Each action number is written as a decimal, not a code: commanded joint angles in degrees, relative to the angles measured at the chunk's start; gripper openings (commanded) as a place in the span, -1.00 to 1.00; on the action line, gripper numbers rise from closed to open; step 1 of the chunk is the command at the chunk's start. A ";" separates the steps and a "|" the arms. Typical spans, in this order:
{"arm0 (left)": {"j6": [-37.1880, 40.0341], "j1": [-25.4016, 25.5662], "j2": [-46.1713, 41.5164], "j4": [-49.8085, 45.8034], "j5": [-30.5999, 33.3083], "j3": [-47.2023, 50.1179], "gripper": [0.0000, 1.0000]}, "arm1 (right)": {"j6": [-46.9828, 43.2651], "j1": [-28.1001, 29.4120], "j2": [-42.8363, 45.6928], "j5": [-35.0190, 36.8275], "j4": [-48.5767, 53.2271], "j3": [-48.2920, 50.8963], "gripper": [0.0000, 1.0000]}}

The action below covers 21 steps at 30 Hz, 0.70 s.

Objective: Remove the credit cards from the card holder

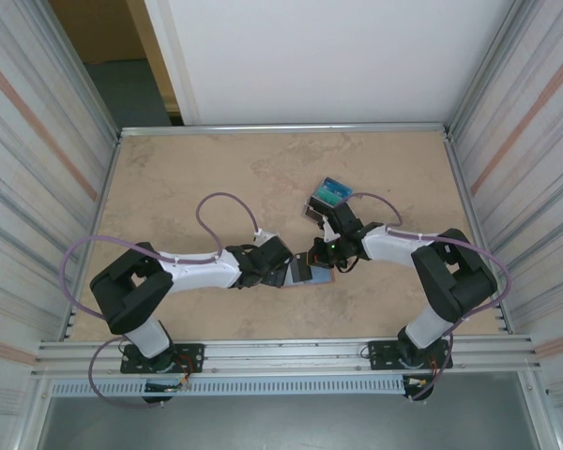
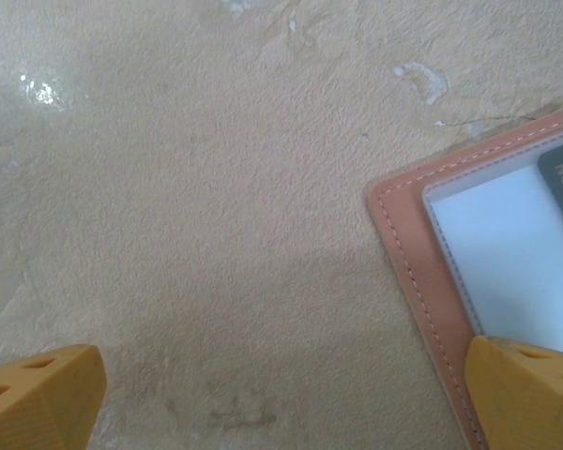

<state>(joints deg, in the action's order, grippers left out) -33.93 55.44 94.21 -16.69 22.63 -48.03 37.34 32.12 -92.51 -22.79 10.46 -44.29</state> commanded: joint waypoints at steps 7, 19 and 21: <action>3.42 -0.95 1.03 -3.90 3.52 -2.48 0.97 | -2.89 -0.53 0.93 3.35 5.39 -2.19 -1.00; 5.24 -0.66 -2.28 -4.52 1.80 -5.85 0.97 | -2.37 -0.08 0.86 3.18 5.28 -2.46 -1.00; 6.03 -0.13 -1.83 -4.33 1.71 -6.91 0.97 | -2.27 -0.13 0.84 3.18 5.27 -2.42 -1.00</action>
<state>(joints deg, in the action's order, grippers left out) -29.76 55.07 93.86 -19.94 24.01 -52.34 35.68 32.12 -92.47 -20.97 13.52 -45.56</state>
